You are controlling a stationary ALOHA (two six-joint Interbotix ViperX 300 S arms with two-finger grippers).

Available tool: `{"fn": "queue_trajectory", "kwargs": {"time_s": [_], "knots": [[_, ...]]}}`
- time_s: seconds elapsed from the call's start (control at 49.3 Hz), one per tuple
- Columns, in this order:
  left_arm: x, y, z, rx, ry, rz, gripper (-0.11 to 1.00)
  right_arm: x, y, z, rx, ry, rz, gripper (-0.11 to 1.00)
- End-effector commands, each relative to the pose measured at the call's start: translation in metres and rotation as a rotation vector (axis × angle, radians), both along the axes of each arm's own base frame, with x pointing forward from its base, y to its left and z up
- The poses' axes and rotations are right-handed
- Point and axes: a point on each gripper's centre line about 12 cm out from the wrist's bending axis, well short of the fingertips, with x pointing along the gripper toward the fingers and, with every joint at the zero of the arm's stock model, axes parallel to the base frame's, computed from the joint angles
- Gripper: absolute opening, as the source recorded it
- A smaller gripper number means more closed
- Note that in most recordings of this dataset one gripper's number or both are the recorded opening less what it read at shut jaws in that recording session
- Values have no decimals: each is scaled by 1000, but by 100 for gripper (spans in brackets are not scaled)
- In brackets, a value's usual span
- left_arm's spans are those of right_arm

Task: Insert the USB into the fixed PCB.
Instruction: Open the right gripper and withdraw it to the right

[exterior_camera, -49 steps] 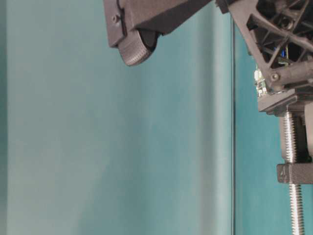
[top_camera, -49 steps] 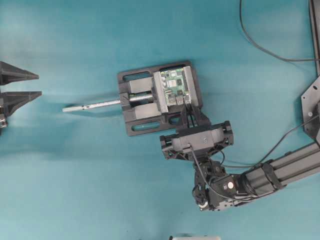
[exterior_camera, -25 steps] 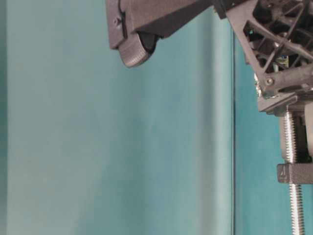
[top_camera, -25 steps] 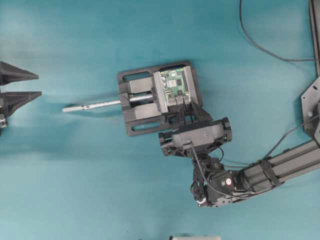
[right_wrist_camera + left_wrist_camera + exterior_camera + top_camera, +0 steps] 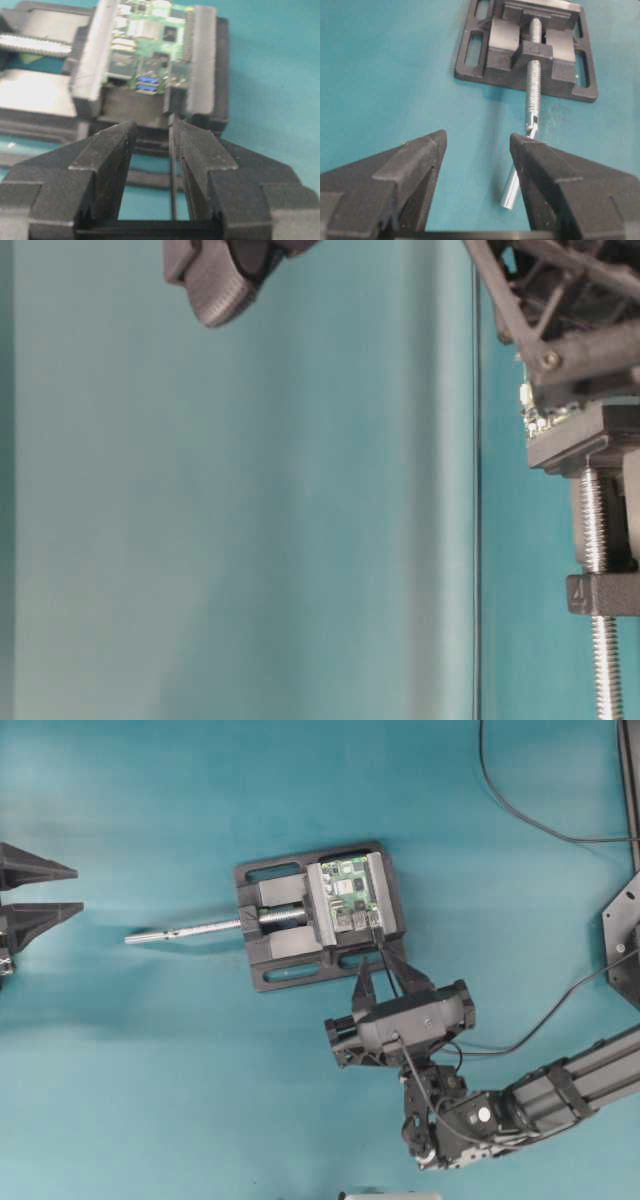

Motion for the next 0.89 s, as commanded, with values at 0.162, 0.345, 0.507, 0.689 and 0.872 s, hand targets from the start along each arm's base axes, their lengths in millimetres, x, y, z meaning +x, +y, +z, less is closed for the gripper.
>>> {"fn": "queue_trajectory", "kwargs": {"time_s": [0.162, 0.345, 0.507, 0.689, 0.872], "knots": [[2, 0, 4, 0, -11, 1, 72, -12, -9, 21, 65, -37, 47, 51], [2, 1, 4, 0, -13, 1, 72, -30, -21, 33, 81, -40, 127, 55], [2, 0, 4, 0, -11, 1, 72, -45, -35, 42, 73, -55, 303, 55], [2, 0, 4, 0, -11, 1, 72, -64, -56, 48, 66, -52, 481, 55], [2, 0, 3, -1, -10, 1, 72, -84, -82, 54, 52, -53, 620, 55]]}}
